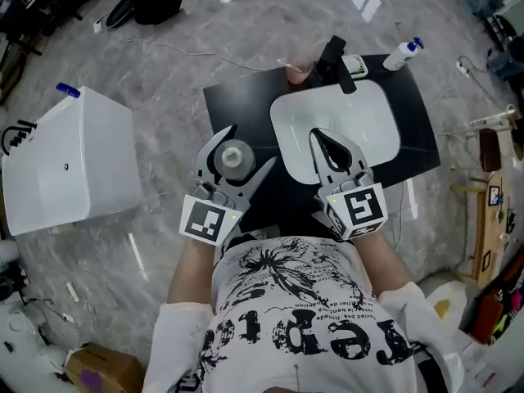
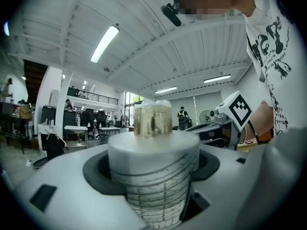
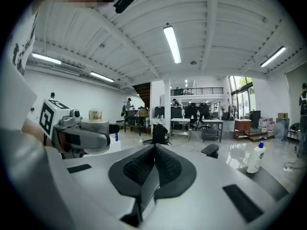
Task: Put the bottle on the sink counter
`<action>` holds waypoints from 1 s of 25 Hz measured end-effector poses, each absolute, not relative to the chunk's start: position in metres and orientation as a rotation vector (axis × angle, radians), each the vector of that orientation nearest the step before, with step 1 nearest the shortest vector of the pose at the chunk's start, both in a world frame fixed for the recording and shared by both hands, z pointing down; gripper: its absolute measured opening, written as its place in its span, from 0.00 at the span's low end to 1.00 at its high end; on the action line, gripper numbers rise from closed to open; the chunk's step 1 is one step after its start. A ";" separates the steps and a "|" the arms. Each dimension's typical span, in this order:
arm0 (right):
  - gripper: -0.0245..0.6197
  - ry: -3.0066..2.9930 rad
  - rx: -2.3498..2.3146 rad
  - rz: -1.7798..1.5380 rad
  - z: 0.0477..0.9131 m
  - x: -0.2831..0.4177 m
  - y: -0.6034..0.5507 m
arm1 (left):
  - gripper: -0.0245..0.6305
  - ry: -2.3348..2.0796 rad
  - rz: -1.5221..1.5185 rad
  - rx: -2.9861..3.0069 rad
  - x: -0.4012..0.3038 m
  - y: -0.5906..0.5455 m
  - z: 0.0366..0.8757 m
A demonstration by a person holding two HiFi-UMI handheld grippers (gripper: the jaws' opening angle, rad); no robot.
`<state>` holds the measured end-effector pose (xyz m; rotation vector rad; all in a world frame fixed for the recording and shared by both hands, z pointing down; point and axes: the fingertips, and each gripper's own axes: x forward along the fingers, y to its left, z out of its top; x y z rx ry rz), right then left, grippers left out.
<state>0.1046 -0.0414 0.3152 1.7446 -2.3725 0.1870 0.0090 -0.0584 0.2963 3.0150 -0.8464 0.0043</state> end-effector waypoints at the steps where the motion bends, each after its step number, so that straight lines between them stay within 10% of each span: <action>1: 0.06 -2.393 1.704 0.201 0.320 0.109 -0.056 | 0.57 -0.896 0.005 2.989 0.015 -0.072 0.301; 25: 0.06 -2.579 1.223 0.367 0.500 0.109 -0.249 | 0.57 -1.240 0.526 2.626 0.046 -0.293 0.551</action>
